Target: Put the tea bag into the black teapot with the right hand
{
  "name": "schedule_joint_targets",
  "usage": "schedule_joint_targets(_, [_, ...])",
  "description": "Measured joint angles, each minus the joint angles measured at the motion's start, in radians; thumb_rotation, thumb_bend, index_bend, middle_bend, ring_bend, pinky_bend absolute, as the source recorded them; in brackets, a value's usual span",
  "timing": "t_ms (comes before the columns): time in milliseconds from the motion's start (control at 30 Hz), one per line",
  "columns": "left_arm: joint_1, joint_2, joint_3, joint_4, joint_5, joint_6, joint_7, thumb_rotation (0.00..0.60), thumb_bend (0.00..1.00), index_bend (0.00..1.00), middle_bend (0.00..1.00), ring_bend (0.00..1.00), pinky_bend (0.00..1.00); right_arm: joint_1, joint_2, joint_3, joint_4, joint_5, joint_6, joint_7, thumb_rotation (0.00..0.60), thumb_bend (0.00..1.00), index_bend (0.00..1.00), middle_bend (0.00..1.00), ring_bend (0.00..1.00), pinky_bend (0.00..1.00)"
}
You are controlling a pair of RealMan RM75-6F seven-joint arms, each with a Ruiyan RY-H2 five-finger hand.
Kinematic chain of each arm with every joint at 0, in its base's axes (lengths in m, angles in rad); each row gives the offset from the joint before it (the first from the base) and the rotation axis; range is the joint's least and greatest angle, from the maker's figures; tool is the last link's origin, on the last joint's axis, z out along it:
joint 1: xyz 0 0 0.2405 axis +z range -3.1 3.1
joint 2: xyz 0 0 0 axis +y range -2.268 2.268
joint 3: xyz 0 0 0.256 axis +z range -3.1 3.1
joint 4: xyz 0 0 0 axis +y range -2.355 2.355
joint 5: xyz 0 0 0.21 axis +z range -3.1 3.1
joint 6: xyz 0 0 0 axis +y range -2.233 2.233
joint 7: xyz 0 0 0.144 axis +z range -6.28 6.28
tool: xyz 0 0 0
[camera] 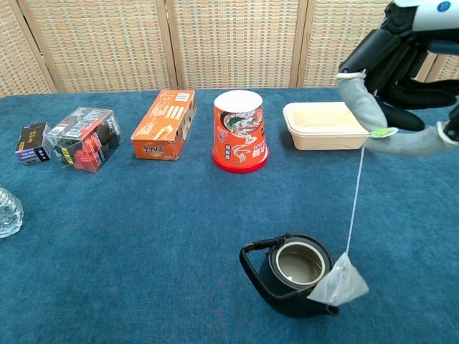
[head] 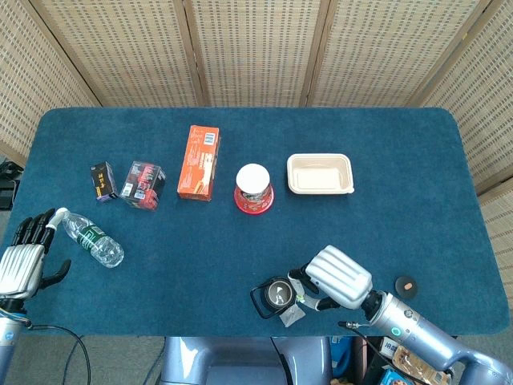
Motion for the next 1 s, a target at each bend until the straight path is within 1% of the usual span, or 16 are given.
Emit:
schedule_joint_targets(333, [0.0,-0.004,0.003,0.006,0.003,-0.004,-0.006,0.6,0.38,0.0,0.0,0.0,0.0,-0.006,-0.013,-0.007,0.012,0.004,0.001,0.004,0.6,0.76,0.67,0.84,0.87,0.95])
schedule_joint_targets(633, [0.002,-0.005,0.004,0.01,-0.001,-0.005,-0.009,0.6,0.38,0.0,0.0,0.0,0.0,0.011,-0.047,-0.015,0.039,0.015,-0.039,0.02,0.6,0.76,0.68,0.84,0.87,0.95])
schedule_joint_targets(1000, [0.0,-0.013,0.005,0.022,-0.006,-0.016,-0.016,0.6,0.38,0.0,0.0,0.0,0.0,0.028,-0.088,-0.011,0.071,0.055,-0.067,0.016,0.6,0.76,0.68,0.84,0.87,0.95])
